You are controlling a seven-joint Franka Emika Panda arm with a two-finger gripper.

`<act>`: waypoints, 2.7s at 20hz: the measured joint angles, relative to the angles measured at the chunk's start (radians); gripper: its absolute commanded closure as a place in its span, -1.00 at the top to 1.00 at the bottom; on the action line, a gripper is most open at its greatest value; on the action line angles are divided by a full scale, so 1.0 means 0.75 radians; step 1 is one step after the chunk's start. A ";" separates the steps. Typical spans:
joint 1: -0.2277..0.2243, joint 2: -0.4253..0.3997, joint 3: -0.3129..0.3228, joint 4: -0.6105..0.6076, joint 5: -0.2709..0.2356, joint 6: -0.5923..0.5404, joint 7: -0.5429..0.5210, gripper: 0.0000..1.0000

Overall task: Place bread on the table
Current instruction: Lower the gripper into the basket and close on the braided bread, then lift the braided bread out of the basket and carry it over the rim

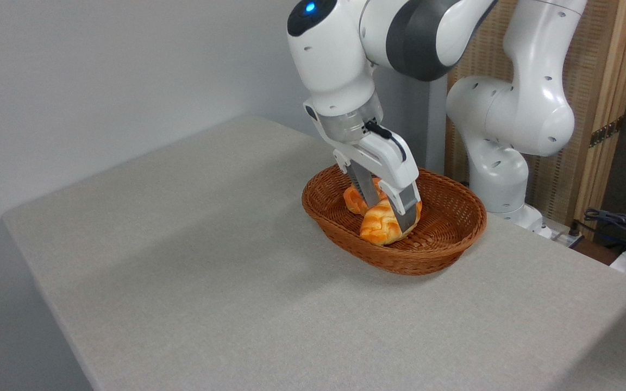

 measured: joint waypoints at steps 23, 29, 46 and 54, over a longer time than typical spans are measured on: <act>0.000 0.015 0.008 -0.109 0.001 0.131 -0.002 -0.22; -0.003 0.025 0.008 -0.109 0.000 0.134 -0.001 -0.35; -0.034 0.025 0.008 -0.074 -0.006 0.071 -0.002 -0.54; -0.066 0.024 0.000 0.027 -0.030 -0.018 -0.002 -0.58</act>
